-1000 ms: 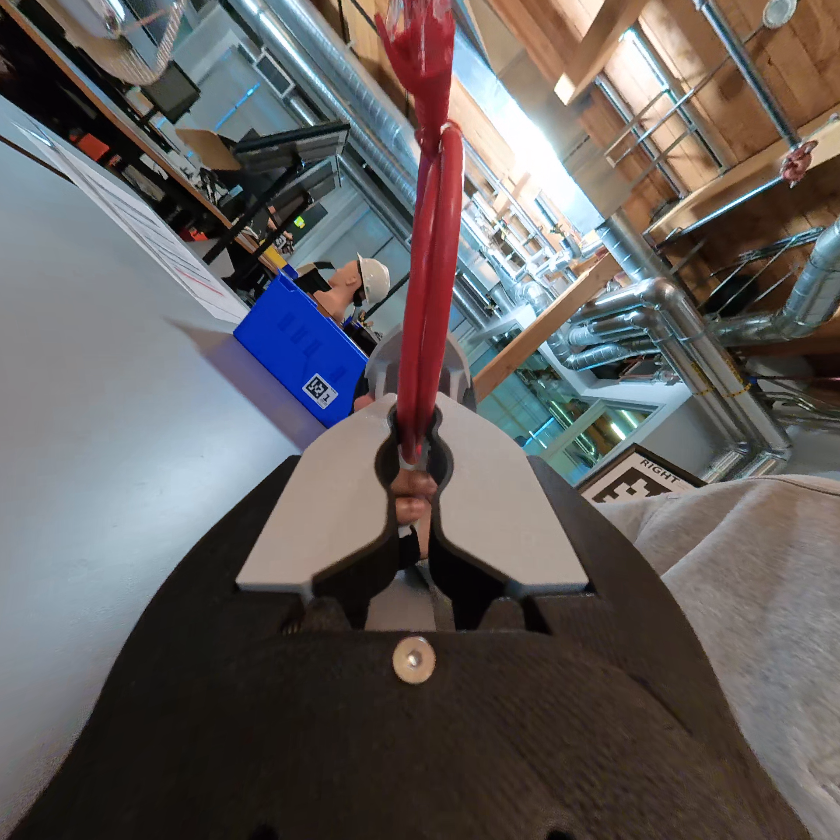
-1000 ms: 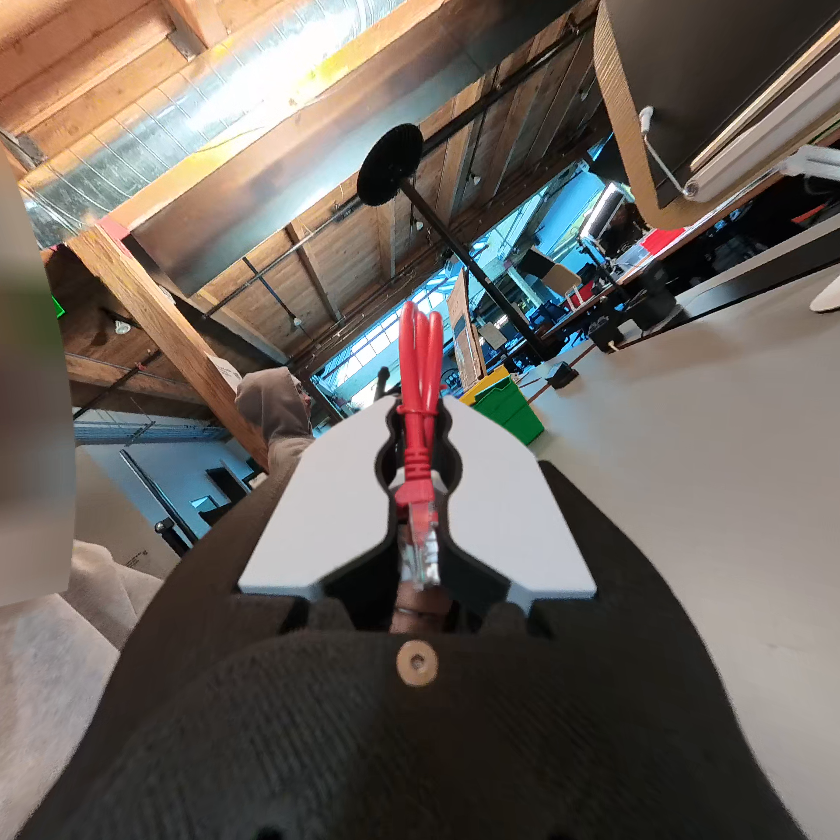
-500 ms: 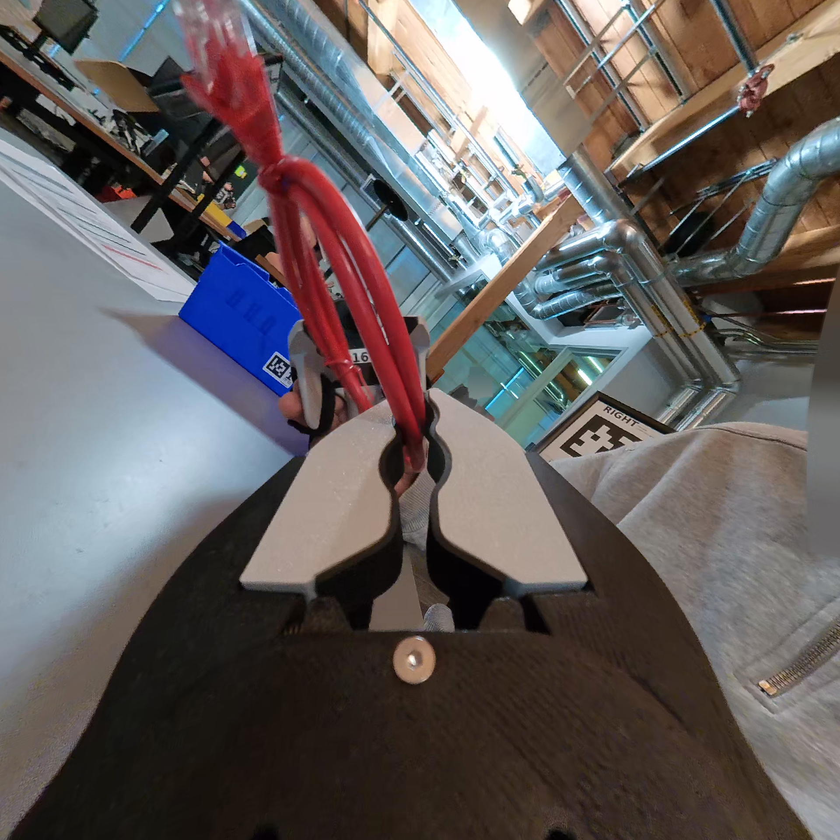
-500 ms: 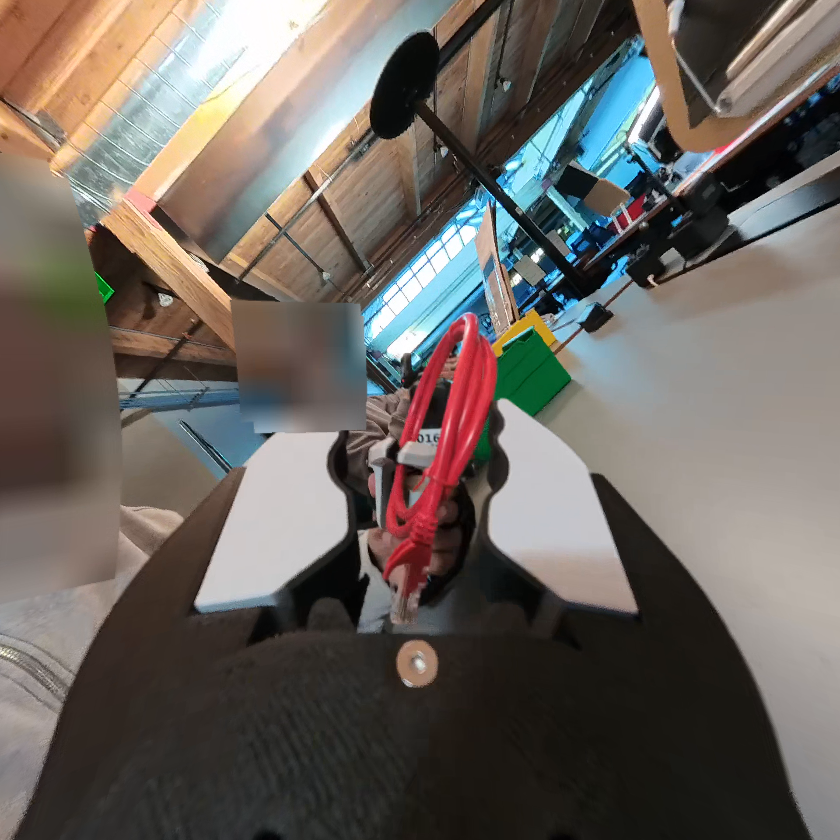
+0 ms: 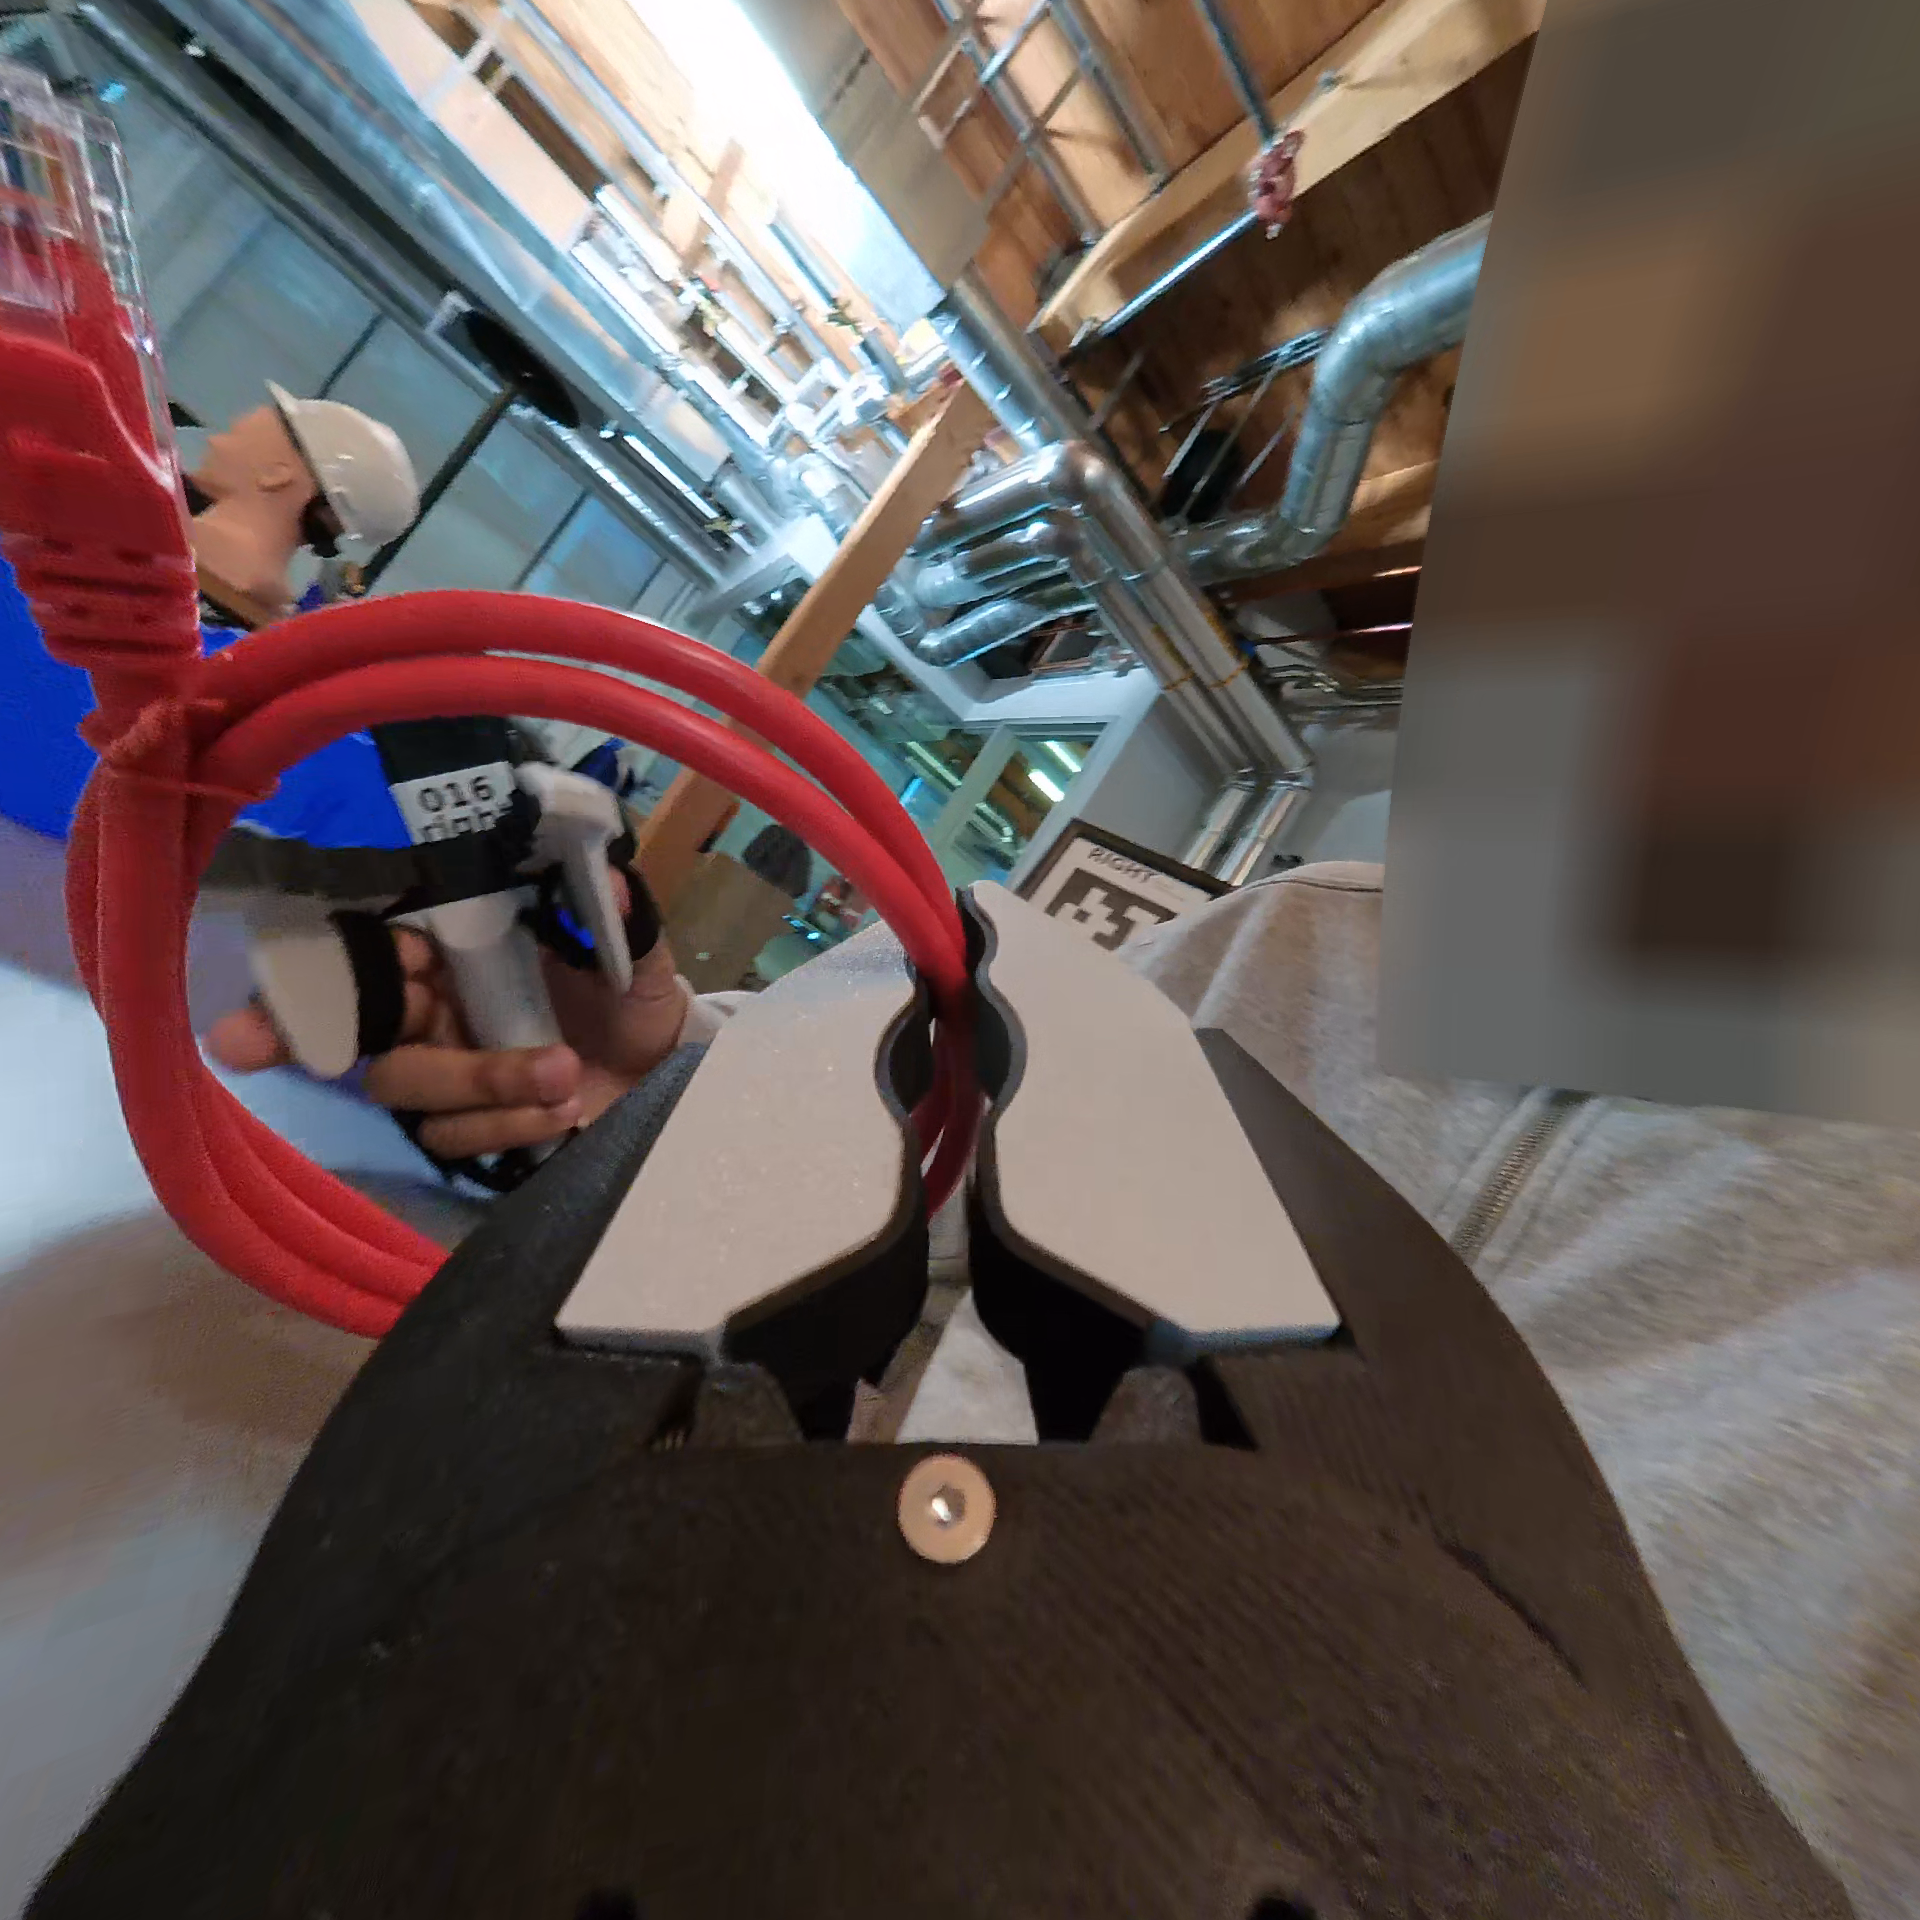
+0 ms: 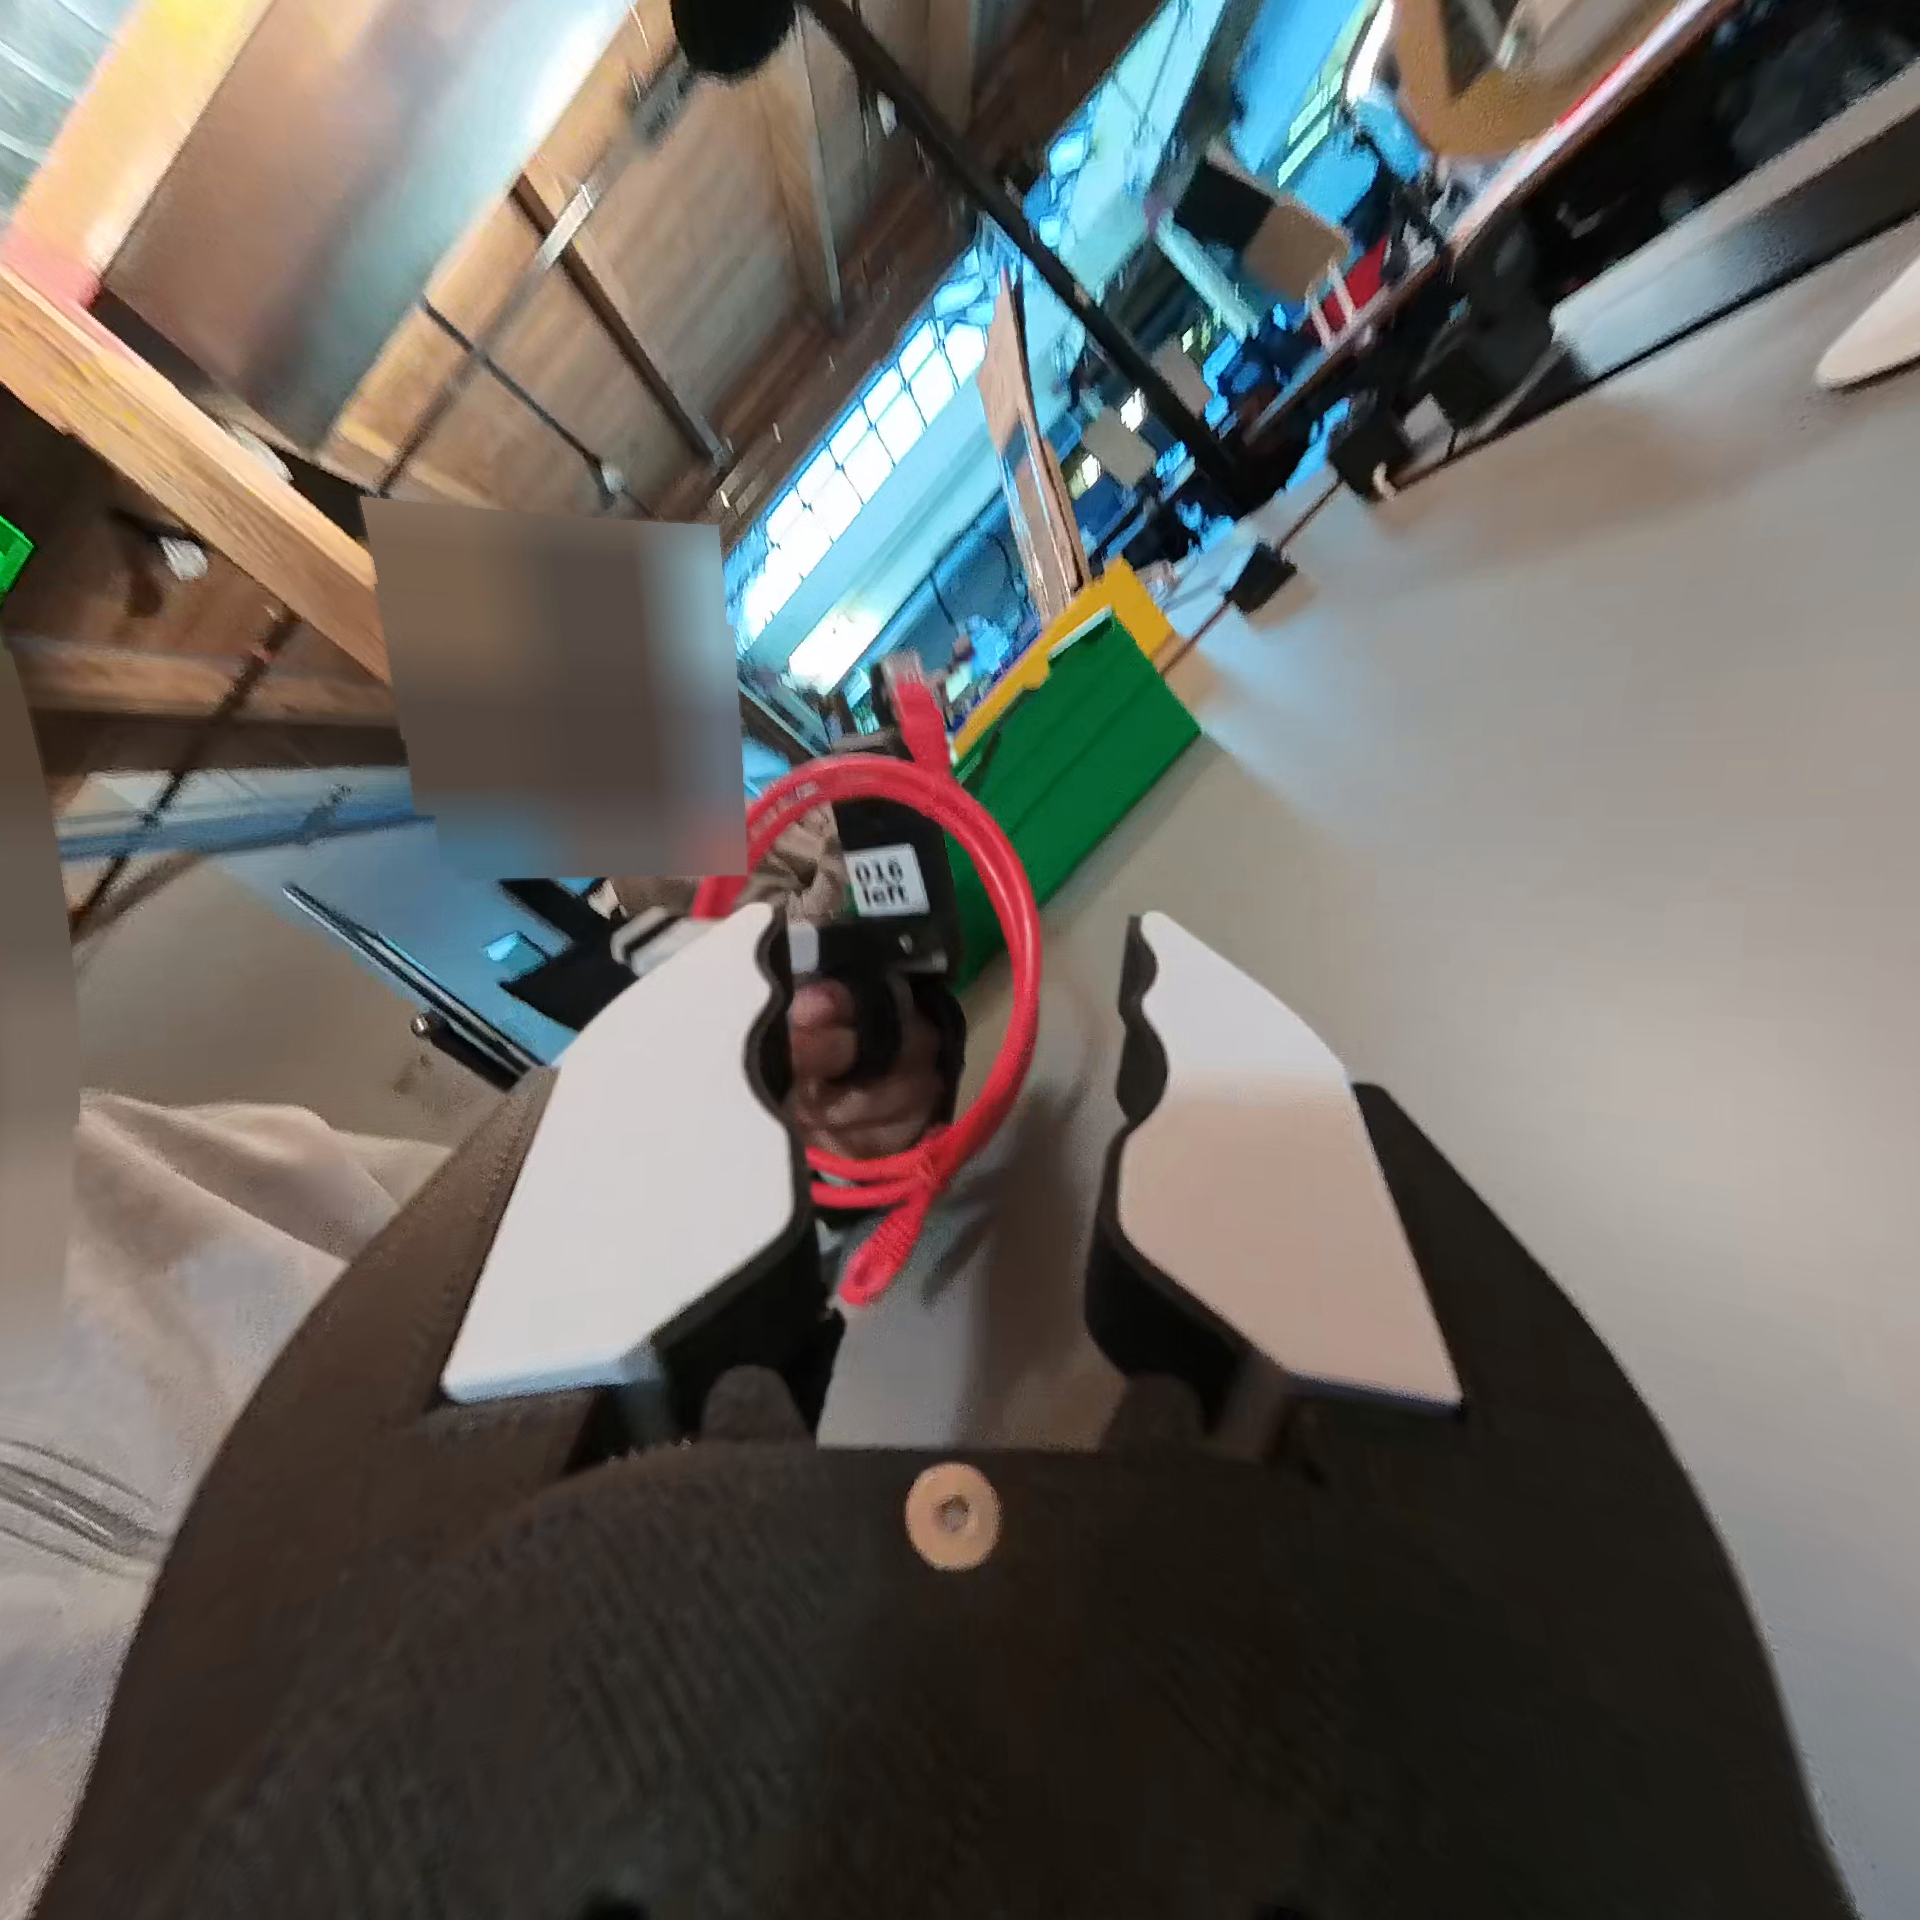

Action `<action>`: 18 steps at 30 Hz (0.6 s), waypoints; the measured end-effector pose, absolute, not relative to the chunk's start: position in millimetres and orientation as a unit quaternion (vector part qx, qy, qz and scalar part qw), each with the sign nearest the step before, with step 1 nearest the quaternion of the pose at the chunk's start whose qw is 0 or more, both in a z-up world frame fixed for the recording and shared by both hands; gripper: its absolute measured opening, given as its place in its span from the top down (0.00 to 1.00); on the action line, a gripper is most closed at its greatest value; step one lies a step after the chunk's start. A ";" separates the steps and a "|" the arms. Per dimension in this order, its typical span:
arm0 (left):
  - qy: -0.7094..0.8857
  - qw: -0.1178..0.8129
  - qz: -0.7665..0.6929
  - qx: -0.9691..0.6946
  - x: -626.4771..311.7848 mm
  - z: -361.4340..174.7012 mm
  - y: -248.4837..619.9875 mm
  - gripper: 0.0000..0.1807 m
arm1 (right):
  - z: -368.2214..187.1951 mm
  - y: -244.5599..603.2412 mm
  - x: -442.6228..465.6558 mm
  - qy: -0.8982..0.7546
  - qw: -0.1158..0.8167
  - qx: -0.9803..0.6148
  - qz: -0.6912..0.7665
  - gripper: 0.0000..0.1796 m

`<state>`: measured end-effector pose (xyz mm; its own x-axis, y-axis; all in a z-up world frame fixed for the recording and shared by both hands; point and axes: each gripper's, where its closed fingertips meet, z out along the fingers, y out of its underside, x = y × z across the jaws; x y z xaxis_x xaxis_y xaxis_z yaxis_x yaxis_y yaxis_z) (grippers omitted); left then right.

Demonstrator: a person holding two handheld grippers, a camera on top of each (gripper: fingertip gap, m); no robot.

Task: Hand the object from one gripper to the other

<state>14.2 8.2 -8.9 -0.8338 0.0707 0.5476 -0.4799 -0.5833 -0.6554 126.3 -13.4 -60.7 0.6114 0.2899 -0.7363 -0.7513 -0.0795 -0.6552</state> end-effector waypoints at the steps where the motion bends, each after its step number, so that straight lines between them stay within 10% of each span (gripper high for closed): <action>1: -0.423 0.171 0.860 0.228 10.7 -6.0 7.9 0.99 | -65.4 -10.2 119.5 0.178 0.640 -0.633 0.398 0.66; 8: -0.447 0.217 0.847 0.190 -4.1 -5.9 -11.5 0.99 | -82.6 8.8 77.9 0.166 0.582 -0.671 0.427 0.68; 12: -0.466 0.227 0.836 0.183 -8.4 -9.9 -22.1 0.98 | -98.5 11.1 61.0 0.109 0.554 -0.738 0.369 0.96; 15: -0.467 0.204 0.838 0.194 -3.7 -13.2 -21.7 0.98 | -96.2 9.8 68.5 0.108 0.564 -0.744 0.340 0.96; 18: -0.449 0.166 0.847 0.229 10.1 -15.5 -14.5 0.84 | -88.7 5.5 80.0 0.128 0.576 -0.726 0.352 0.96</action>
<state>10.1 -14.5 -15.5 -0.8402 0.0748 0.5370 -0.4865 -0.5412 -0.6858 80.0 5.5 -88.7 0.7191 0.2197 -0.6592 -0.5920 -0.3029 -0.7468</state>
